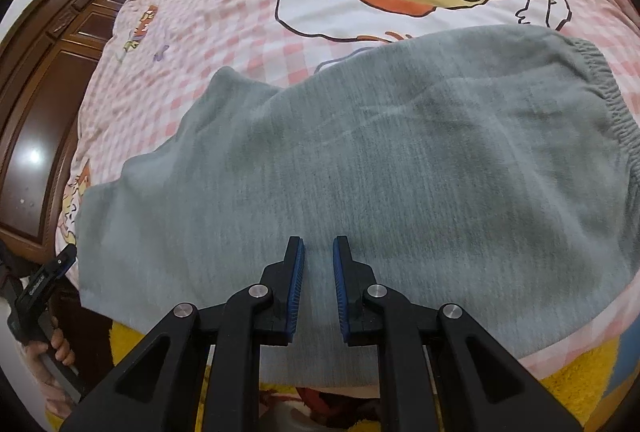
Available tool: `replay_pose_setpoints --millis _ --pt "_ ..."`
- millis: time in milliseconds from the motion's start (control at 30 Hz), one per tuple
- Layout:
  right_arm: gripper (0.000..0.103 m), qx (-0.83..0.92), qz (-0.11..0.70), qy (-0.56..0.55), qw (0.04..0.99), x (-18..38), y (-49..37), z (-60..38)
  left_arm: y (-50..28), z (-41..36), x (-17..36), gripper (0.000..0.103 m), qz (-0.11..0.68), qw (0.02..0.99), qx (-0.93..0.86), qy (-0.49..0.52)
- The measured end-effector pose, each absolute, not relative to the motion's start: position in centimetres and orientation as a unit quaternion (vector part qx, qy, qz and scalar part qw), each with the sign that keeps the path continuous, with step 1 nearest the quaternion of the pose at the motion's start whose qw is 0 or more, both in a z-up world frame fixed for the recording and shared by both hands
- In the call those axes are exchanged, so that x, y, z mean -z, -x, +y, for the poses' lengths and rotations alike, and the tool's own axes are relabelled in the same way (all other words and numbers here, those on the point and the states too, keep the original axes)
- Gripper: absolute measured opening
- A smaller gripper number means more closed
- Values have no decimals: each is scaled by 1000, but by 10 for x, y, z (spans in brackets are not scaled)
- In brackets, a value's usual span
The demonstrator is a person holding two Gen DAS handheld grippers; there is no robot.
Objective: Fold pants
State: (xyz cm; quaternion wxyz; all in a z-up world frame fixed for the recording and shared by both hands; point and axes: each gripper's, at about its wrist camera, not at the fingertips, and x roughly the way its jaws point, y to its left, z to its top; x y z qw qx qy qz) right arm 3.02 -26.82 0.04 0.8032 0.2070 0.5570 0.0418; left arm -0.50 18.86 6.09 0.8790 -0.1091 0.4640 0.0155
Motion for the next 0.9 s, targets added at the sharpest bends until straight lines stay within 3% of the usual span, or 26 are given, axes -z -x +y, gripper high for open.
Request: replay_pose_setpoints --millis 233,333,900 --pt "16 -40 536 -160 828 -27 -27 -251 -9 200 -51 57 465 877 -10 120" --pt "30 -62 532 -122 835 -35 -31 -232 -12 204 -47 57 467 874 -6 131" --pt "31 -79 558 -130 816 -6 -38 -214 -29 209 -43 59 452 880 14 145"
